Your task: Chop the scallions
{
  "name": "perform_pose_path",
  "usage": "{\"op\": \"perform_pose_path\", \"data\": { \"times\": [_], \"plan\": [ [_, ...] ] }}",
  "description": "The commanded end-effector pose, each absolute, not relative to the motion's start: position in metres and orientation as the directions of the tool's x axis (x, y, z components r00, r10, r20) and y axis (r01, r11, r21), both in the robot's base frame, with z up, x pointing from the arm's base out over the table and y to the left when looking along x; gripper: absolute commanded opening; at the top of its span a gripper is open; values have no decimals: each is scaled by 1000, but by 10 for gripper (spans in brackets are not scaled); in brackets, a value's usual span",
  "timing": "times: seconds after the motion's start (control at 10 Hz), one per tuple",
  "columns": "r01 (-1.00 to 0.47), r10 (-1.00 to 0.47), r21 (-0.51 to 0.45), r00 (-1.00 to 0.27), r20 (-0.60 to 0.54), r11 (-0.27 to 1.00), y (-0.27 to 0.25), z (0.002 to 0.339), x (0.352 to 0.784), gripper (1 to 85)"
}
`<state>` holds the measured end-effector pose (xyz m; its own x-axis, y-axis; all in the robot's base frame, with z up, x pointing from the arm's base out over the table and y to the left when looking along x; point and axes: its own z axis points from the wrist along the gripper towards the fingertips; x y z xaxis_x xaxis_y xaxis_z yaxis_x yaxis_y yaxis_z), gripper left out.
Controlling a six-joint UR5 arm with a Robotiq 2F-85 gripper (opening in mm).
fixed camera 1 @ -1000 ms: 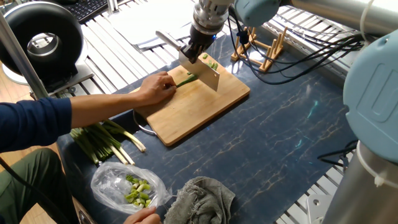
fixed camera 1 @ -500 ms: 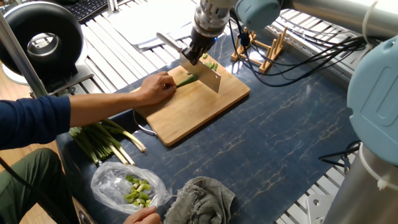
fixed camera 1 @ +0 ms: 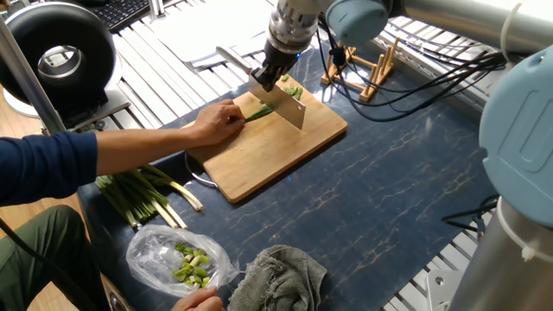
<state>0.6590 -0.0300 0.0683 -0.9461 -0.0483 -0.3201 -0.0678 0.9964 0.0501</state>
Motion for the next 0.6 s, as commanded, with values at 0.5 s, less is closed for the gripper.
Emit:
{"op": "perform_pose_path", "data": {
  "times": [0.5],
  "plan": [
    [-66,-34,80,-937,-348,995,-29,76,687,13]
  ]
}}
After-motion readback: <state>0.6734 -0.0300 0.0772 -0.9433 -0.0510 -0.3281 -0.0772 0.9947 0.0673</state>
